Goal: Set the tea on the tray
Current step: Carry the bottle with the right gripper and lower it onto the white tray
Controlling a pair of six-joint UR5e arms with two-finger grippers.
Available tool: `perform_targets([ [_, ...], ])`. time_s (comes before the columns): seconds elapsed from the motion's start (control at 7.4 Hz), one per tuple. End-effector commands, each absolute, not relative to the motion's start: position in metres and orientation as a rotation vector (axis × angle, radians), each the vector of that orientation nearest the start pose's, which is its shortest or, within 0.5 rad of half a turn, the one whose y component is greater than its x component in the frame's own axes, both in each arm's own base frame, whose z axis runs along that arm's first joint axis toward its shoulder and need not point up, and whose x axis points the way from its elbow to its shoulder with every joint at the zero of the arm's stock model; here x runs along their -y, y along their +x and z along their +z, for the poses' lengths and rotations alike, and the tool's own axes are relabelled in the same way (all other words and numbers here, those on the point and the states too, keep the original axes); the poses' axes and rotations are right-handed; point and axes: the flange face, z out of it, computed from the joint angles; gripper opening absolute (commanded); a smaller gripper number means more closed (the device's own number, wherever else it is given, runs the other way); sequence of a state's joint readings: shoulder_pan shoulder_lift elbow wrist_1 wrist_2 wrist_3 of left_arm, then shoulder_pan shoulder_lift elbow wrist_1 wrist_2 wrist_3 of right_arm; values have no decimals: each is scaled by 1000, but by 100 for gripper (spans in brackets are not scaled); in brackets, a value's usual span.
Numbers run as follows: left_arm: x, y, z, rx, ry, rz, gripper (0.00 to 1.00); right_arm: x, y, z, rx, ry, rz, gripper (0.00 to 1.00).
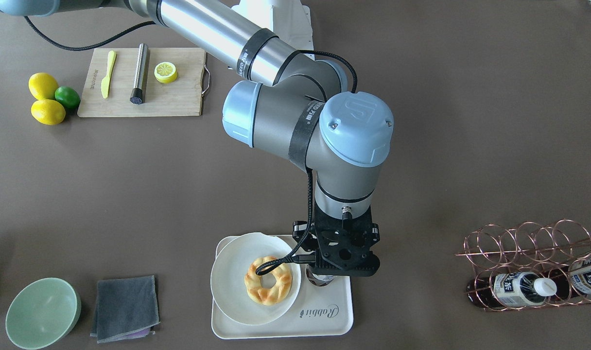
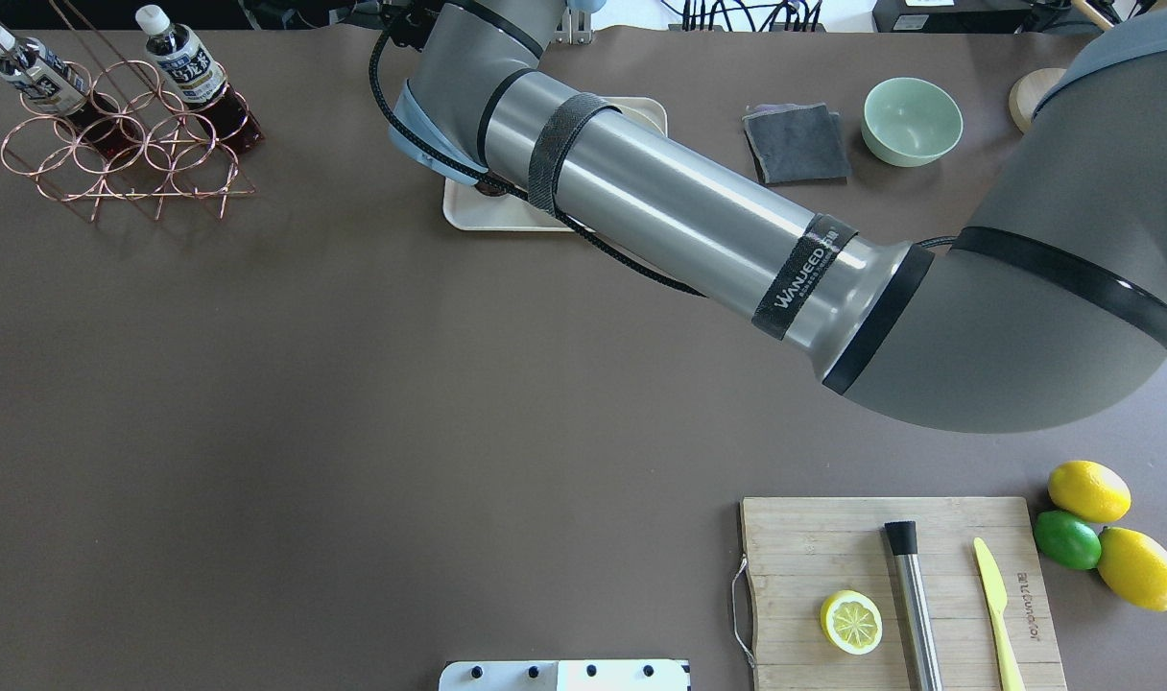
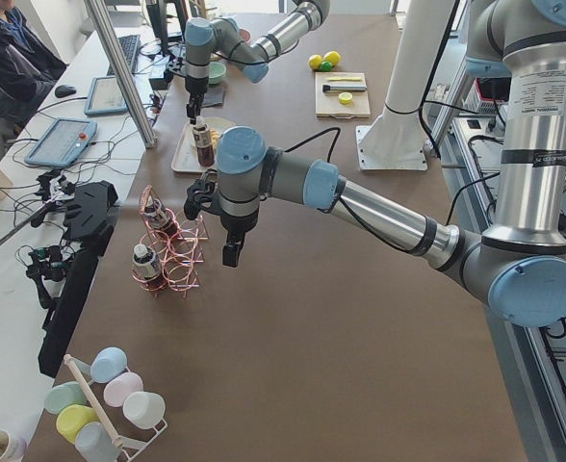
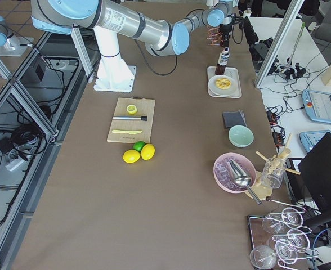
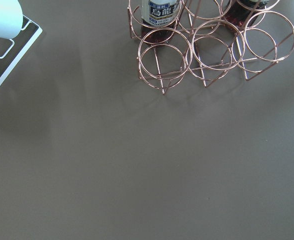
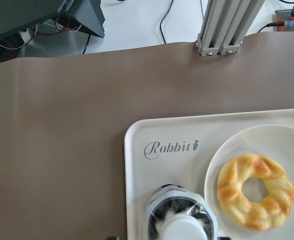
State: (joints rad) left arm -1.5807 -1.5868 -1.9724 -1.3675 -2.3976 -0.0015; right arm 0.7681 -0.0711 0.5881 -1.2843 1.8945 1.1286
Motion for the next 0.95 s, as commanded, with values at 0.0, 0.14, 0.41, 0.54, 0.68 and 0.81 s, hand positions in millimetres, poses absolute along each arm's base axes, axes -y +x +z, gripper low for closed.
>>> perform_targets([
  [0.0, 476, -67, 473, -822, 207, 74, 97, 704, -562, -20, 875, 189, 124, 100],
  [0.14, 470, -84, 476, -826, 216, 36, 97, 705, -542, -27, 904, 170, 81, 100],
  [0.41, 448, -87, 472, -861, 219, 22, 97, 679, -482, 19, 862, 172, -10, 100],
  [0.54, 446, -87, 472, -860, 218, 21, 97, 675, -448, 28, 858, 148, -49, 100],
  [0.68, 446, -88, 473, -858, 217, 22, 97, 673, -420, 46, 871, 127, -56, 100],
  [0.81, 446, -88, 476, -853, 217, 26, 97, 669, -395, 92, 860, 146, -75, 100],
])
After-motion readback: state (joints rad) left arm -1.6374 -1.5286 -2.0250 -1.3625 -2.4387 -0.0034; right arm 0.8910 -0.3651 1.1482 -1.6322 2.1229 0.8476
